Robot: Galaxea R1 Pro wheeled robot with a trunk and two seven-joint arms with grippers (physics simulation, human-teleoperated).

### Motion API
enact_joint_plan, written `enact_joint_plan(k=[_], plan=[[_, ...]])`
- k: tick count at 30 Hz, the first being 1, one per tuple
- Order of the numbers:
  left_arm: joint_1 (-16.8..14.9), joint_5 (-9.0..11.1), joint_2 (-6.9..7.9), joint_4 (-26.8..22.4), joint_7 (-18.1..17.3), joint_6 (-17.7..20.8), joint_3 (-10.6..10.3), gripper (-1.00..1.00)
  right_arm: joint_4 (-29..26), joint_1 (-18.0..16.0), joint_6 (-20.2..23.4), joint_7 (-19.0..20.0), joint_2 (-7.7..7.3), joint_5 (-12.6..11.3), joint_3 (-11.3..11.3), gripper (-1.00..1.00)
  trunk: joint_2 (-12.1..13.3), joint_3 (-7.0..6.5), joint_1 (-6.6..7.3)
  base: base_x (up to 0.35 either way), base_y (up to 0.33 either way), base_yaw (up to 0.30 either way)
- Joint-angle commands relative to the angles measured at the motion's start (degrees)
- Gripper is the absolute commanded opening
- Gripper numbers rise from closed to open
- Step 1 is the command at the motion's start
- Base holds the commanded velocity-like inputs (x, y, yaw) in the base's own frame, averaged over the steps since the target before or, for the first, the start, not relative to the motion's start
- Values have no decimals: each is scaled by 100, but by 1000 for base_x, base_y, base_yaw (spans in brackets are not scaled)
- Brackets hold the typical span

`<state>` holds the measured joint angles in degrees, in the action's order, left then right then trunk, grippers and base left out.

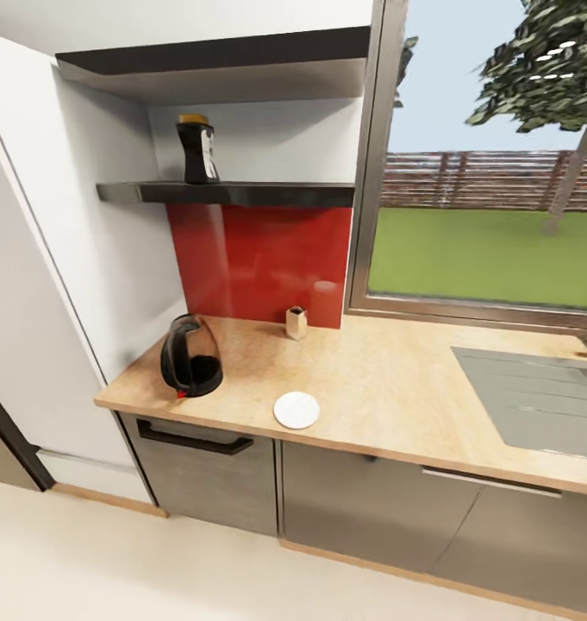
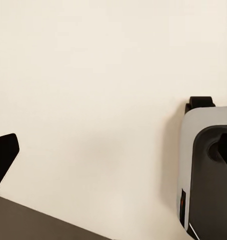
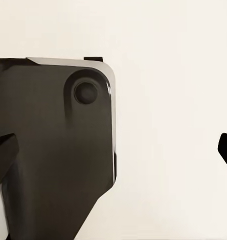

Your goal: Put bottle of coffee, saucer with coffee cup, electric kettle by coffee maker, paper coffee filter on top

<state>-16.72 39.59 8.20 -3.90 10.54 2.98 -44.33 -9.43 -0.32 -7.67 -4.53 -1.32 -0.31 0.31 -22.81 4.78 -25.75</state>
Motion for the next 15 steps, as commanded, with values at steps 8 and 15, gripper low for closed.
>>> enact_joint_plan(k=[8,15], plan=[[2,40,6,-23,35,19,-41,100,0,-3,-15,-13,0,-4,4,100,-11,12,-3,0,16,-275],[2,40,6,-23,35,15,-41,100,-3,-3,-15,-17,0,-4,7,100,-11,12,-3,-35,195,-261]])
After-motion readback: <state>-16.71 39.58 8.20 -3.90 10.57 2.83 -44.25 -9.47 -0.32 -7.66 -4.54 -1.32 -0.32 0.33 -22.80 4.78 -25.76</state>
